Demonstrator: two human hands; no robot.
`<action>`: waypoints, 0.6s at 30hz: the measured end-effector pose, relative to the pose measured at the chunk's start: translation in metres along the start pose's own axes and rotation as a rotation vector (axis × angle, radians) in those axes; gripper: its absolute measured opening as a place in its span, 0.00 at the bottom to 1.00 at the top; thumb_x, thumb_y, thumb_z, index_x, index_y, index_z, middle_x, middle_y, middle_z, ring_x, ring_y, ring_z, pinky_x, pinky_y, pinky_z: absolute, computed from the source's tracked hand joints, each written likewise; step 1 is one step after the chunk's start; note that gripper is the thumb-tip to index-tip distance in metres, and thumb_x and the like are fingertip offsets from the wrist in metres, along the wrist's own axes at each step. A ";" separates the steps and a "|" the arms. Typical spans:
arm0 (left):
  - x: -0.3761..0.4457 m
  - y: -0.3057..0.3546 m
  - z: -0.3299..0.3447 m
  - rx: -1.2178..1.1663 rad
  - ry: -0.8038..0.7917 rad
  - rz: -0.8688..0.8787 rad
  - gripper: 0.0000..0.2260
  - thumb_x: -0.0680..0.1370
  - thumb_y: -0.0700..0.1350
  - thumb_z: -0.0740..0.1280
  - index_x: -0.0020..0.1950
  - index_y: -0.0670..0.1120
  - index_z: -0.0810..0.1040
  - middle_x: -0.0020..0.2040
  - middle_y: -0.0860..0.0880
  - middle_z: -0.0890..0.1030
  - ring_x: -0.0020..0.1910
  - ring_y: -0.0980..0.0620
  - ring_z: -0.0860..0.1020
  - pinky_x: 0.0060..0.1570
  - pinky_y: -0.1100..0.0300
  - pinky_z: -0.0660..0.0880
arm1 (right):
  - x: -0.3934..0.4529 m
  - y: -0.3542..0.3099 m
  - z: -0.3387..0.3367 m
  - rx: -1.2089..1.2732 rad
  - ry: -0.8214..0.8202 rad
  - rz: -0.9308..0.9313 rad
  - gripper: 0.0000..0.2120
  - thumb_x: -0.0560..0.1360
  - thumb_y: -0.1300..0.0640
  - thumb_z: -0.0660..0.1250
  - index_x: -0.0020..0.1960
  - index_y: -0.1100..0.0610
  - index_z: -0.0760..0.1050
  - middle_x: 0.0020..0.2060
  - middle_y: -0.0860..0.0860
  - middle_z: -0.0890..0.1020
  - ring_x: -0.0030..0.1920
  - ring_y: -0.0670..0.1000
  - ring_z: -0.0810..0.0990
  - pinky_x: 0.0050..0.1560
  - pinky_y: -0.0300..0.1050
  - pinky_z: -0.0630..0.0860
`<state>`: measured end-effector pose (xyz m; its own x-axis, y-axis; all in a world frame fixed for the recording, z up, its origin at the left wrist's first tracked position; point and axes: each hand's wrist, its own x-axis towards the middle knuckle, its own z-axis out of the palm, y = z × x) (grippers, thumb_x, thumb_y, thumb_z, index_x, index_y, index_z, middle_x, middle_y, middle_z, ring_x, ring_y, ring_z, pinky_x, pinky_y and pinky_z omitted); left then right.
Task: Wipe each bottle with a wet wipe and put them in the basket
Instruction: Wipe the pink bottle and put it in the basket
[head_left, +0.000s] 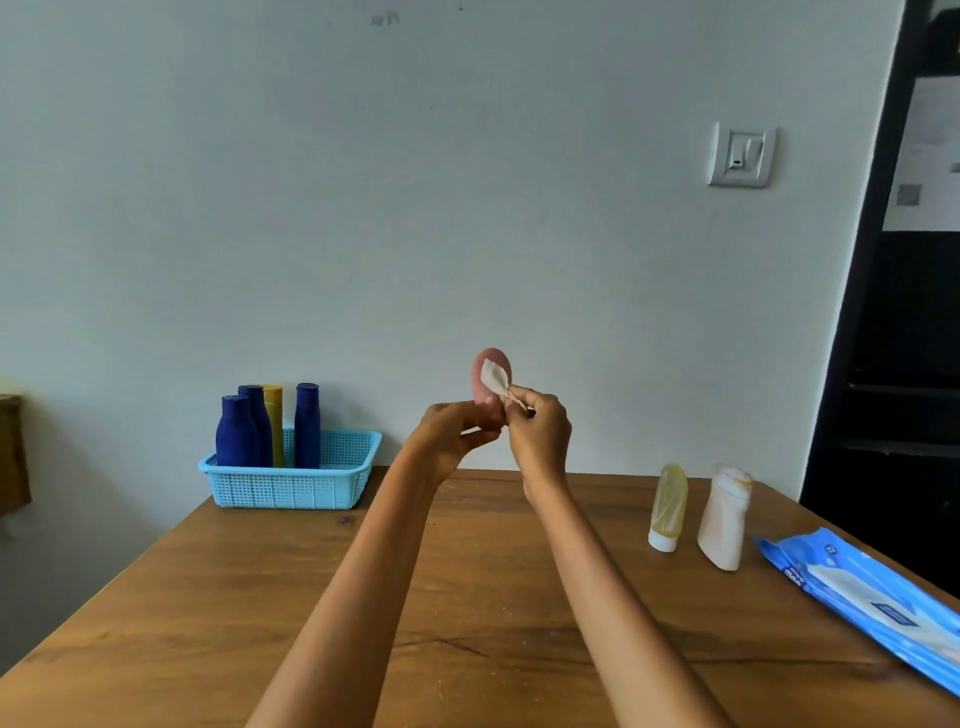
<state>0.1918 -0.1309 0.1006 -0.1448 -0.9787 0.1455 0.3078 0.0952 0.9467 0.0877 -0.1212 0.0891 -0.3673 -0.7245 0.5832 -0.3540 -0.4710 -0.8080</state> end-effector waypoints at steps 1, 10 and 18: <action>-0.001 0.002 -0.001 -0.025 -0.029 -0.039 0.08 0.77 0.36 0.66 0.53 0.32 0.77 0.45 0.38 0.80 0.44 0.46 0.80 0.49 0.55 0.80 | 0.002 0.001 -0.002 0.018 0.023 0.004 0.12 0.77 0.62 0.63 0.59 0.60 0.79 0.54 0.55 0.82 0.54 0.54 0.80 0.51 0.41 0.77; -0.010 0.004 0.009 -0.026 -0.163 -0.256 0.03 0.77 0.34 0.65 0.48 0.35 0.77 0.44 0.40 0.76 0.41 0.48 0.77 0.37 0.57 0.82 | 0.027 0.015 -0.041 0.198 0.286 0.120 0.15 0.77 0.66 0.62 0.62 0.60 0.76 0.60 0.54 0.79 0.58 0.52 0.78 0.57 0.38 0.75; -0.010 0.009 0.019 -0.021 -0.074 -0.140 0.04 0.76 0.35 0.66 0.48 0.35 0.75 0.44 0.39 0.76 0.42 0.47 0.77 0.45 0.57 0.80 | 0.013 0.002 -0.026 -0.062 0.037 -0.126 0.15 0.78 0.68 0.60 0.61 0.60 0.77 0.60 0.54 0.79 0.62 0.51 0.76 0.54 0.27 0.67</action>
<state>0.1781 -0.1163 0.1126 -0.2564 -0.9659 0.0345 0.2990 -0.0453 0.9532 0.0596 -0.1189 0.0974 -0.3477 -0.6420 0.6834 -0.4515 -0.5241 -0.7221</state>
